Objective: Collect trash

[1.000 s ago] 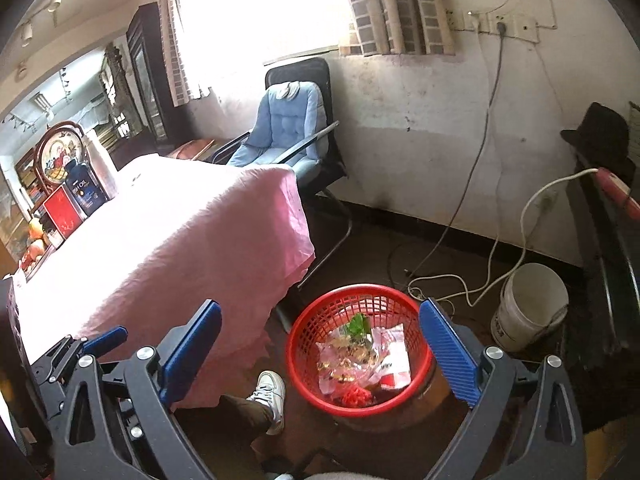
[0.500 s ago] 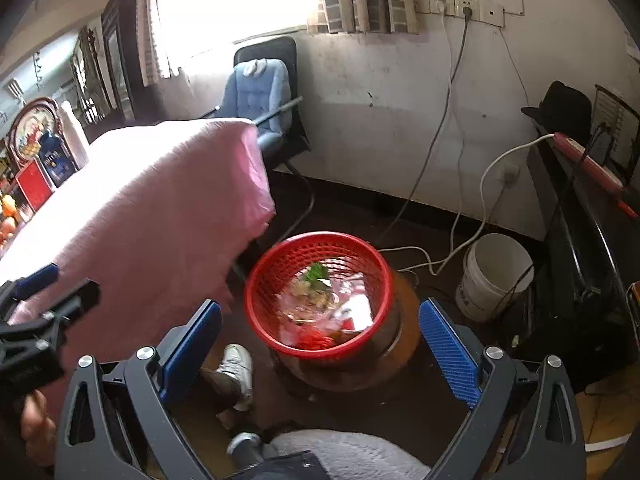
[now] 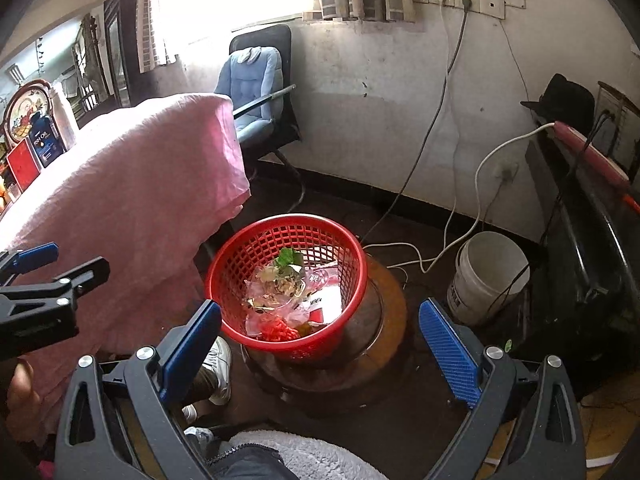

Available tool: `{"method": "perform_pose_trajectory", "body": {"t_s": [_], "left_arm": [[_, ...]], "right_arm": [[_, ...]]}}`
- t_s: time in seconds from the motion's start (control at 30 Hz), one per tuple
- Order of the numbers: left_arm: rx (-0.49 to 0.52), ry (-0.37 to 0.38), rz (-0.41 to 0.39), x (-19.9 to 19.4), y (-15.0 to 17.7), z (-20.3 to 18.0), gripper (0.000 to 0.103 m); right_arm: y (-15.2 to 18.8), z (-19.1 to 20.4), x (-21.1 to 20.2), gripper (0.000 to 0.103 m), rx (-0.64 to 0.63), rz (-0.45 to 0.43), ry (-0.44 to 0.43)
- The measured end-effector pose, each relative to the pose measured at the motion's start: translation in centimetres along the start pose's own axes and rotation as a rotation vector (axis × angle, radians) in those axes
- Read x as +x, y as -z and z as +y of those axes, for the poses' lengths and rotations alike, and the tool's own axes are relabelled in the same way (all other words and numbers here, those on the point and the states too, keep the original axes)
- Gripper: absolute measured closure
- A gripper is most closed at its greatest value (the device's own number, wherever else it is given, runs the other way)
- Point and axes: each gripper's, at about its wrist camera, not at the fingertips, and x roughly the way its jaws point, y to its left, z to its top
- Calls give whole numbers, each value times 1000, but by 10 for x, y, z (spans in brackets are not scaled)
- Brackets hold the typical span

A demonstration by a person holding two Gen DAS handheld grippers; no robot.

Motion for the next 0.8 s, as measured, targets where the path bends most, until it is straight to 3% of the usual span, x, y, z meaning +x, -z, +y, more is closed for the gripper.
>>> {"method": "perform_pose_trajectory", "body": {"t_s": [0.8], "left_arm": [[46, 10, 19, 12, 5, -15, 10]], "right_arm": [[4, -2, 12, 6, 54, 39, -41]]}}
